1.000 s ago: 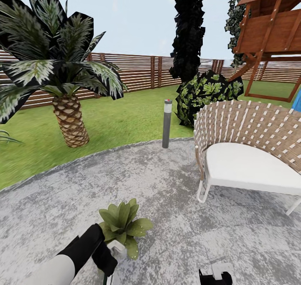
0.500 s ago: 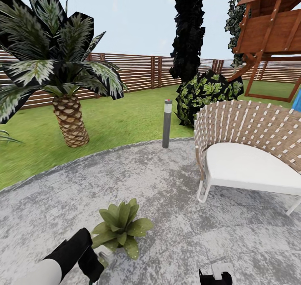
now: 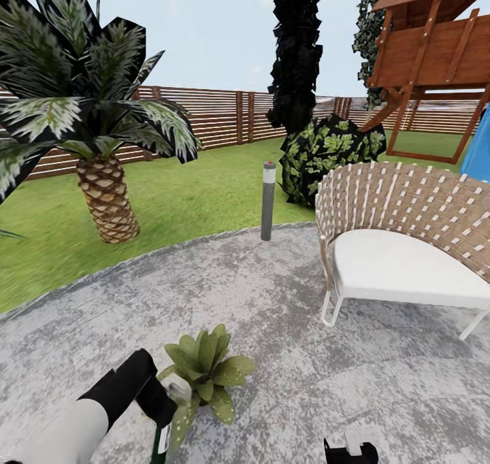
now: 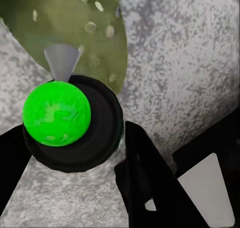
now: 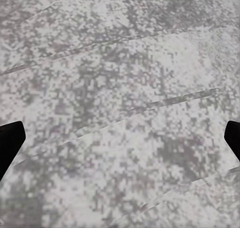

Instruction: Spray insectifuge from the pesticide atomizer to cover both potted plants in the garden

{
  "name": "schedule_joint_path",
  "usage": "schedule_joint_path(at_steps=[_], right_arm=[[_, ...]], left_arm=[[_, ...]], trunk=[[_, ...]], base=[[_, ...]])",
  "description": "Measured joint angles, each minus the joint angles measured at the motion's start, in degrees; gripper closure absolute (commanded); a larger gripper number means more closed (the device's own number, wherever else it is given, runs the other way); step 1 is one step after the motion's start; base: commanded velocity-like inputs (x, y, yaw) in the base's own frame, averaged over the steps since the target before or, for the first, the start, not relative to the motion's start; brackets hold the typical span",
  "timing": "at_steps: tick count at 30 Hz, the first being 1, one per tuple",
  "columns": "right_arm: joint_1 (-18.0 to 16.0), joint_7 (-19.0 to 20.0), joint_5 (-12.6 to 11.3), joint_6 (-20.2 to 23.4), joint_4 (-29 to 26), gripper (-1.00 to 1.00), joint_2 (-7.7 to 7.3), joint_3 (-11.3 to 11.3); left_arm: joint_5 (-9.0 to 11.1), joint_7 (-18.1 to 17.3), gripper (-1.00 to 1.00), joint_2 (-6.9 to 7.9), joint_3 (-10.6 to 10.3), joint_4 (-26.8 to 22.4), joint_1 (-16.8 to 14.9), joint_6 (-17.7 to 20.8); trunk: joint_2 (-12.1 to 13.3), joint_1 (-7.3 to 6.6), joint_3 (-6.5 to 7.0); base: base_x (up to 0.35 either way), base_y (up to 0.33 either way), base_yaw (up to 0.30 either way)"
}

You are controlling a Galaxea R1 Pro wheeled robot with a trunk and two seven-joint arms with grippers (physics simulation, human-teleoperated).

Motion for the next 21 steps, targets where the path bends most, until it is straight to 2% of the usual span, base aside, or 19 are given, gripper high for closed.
schedule_joint_path(at_steps=[1, 3, 5, 7, 11, 14, 18, 21], right_arm=[[0.0, 0.0, 0.0, 0.0, 0.0, -1.0, 0.0, 0.0], [0.0, 0.0, 0.0, 0.0, 0.0, -1.0, 0.0, 0.0], [0.0, 0.0, 0.0, 0.0, 0.0, -1.0, 0.0, 0.0], [0.0, 0.1, 0.0, 0.0, 0.0, -1.0, 0.0, 0.0], [0.0, 0.1, 0.0, 0.0, 0.0, -1.0, -0.07, 0.0], [0.0, 0.1, 0.0, 0.0, 0.0, -1.0, -0.13, 0.0], [0.0, 0.1, 0.0, 0.0, 0.0, -1.0, -0.17, 0.0], [0.0, 0.1, 0.0, 0.0, 0.0, -1.0, -0.17, 0.0]], left_arm=[[0.0, -0.8, 1.0, 0.0, 0.0, -0.1, -0.8, 0.1], [-0.3, -4.4, 1.0, 0.3, -0.2, -0.2, -2.1, 1.5], [-0.7, -5.3, 1.0, 0.62, -0.8, -0.3, -2.3, 2.4], [-1.9, -5.7, 1.0, 0.95, -2.0, 0.0, -2.0, 2.8], [-4.2, -5.9, 1.0, 1.39, -2.4, 0.6, -1.6, 2.4], [-4.6, -6.0, 1.0, 1.84, -2.6, 1.0, -1.3, 2.2], [-4.5, -6.0, 1.0, 1.05, -2.3, 1.2, -1.2, 2.1], [-4.4, -6.0, 1.0, -0.27, -2.2, 1.2, -1.2, 2.2]], trunk=[[0.0, 0.0, -0.01], [0.0, 0.0, -0.01], [0.0, 0.0, -0.01], [0.0, 0.0, -0.01], [0.0, 0.0, -0.01], [0.0, 0.0, -0.01], [0.0, 0.0, -0.01], [0.0, 0.0, -0.01]], base=[[0.0, 0.0, 0.0], [0.0, 0.0, 0.0], [0.0, 0.0, 0.0], [0.0, 0.0, 0.0], [0.0, 0.0, 0.0], [0.0, 0.0, 0.0], [0.0, 0.0, 0.0], [0.0, 0.0, 0.0]])
